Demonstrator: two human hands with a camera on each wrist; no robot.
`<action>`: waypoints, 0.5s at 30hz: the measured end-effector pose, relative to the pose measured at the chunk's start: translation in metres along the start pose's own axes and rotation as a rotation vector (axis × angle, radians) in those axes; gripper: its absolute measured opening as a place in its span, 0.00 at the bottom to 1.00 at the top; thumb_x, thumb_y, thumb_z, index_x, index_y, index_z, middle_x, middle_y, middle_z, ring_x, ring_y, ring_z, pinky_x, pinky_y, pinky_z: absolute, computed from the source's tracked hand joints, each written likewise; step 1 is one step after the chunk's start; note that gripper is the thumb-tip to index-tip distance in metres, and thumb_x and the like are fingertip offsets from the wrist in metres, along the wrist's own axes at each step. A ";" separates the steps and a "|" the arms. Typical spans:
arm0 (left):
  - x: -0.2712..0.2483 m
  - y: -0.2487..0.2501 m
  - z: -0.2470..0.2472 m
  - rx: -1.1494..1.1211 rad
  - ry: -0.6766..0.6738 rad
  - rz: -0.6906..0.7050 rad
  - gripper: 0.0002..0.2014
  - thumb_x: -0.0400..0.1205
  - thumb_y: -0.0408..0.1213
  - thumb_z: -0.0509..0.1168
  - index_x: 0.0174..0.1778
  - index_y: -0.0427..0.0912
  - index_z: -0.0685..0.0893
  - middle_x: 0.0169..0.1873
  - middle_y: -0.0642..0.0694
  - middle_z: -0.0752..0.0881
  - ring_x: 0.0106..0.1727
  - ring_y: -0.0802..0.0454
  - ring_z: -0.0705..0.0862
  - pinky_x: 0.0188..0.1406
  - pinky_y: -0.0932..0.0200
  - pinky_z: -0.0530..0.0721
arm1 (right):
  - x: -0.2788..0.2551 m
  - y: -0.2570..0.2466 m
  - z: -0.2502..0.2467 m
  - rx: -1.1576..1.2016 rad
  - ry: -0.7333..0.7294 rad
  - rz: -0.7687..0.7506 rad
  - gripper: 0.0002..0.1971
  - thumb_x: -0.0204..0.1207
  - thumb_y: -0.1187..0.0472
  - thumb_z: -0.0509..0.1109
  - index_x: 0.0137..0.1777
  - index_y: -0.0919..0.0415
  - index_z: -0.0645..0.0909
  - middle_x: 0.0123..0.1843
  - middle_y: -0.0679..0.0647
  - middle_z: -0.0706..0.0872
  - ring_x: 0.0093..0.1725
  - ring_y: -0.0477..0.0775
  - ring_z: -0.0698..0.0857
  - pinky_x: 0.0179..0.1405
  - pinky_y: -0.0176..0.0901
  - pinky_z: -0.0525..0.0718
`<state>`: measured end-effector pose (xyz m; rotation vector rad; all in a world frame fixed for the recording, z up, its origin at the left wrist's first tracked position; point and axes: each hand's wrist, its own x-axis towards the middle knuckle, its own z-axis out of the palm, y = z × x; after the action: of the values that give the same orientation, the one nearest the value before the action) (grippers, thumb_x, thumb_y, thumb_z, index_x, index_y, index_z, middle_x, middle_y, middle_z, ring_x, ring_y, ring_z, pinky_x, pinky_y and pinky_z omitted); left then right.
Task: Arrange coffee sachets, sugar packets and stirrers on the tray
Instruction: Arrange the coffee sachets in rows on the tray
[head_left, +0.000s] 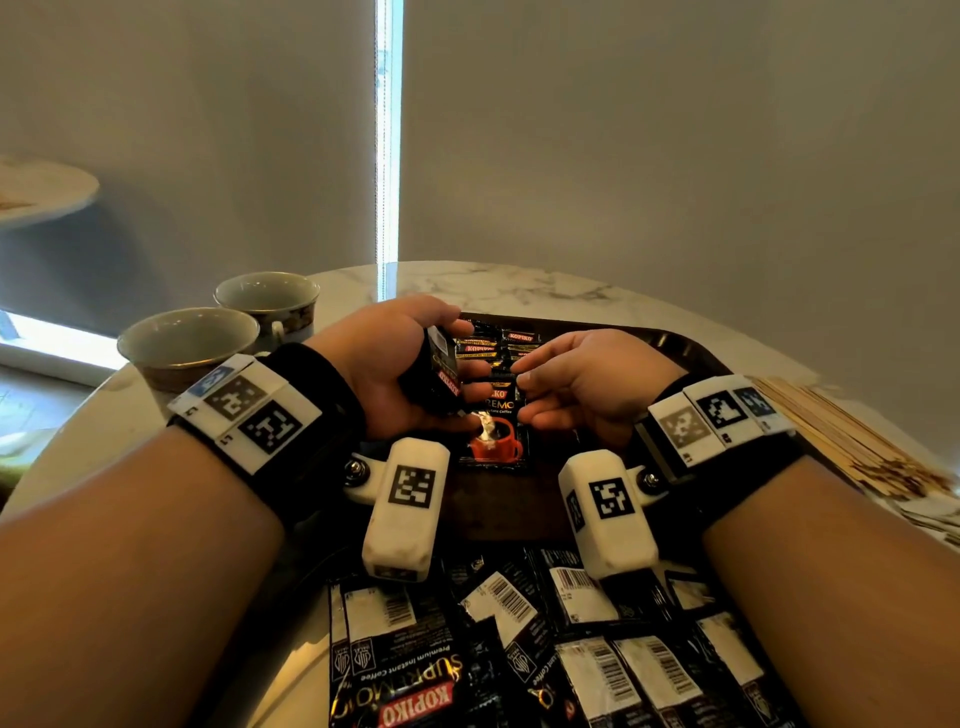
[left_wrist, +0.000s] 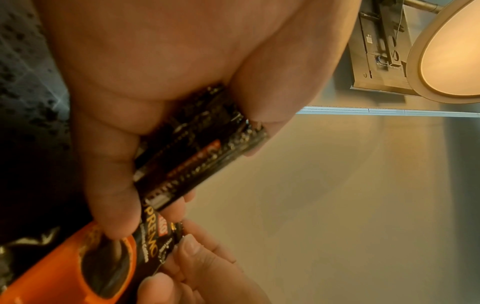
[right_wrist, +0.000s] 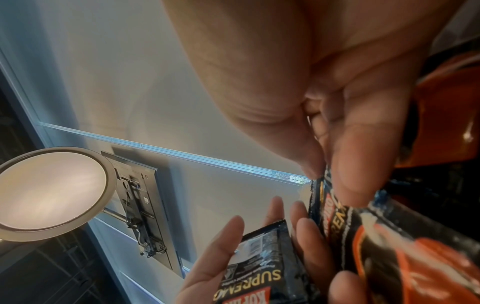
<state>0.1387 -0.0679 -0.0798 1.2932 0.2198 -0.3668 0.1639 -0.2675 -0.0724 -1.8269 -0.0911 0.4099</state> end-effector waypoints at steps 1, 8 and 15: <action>0.000 0.000 0.000 0.001 0.003 -0.001 0.14 0.89 0.49 0.59 0.64 0.46 0.81 0.46 0.38 0.88 0.41 0.41 0.91 0.39 0.40 0.90 | 0.000 0.000 0.000 0.003 0.000 -0.001 0.06 0.78 0.73 0.73 0.53 0.67 0.85 0.36 0.60 0.91 0.34 0.56 0.92 0.29 0.42 0.89; 0.000 0.001 0.001 0.003 0.012 0.007 0.13 0.89 0.47 0.58 0.61 0.45 0.81 0.45 0.37 0.89 0.37 0.42 0.91 0.46 0.37 0.86 | 0.000 0.000 0.001 0.010 -0.001 -0.005 0.06 0.78 0.73 0.73 0.53 0.67 0.85 0.34 0.59 0.91 0.33 0.55 0.91 0.28 0.41 0.88; 0.000 0.001 0.002 0.027 0.025 -0.017 0.16 0.87 0.40 0.62 0.70 0.44 0.80 0.43 0.39 0.88 0.37 0.45 0.90 0.39 0.41 0.90 | -0.002 -0.002 0.001 0.016 0.001 -0.006 0.05 0.78 0.73 0.73 0.52 0.66 0.84 0.38 0.61 0.90 0.33 0.56 0.91 0.30 0.42 0.90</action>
<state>0.1388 -0.0694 -0.0788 1.3237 0.2477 -0.3689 0.1621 -0.2663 -0.0704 -1.8103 -0.0919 0.4047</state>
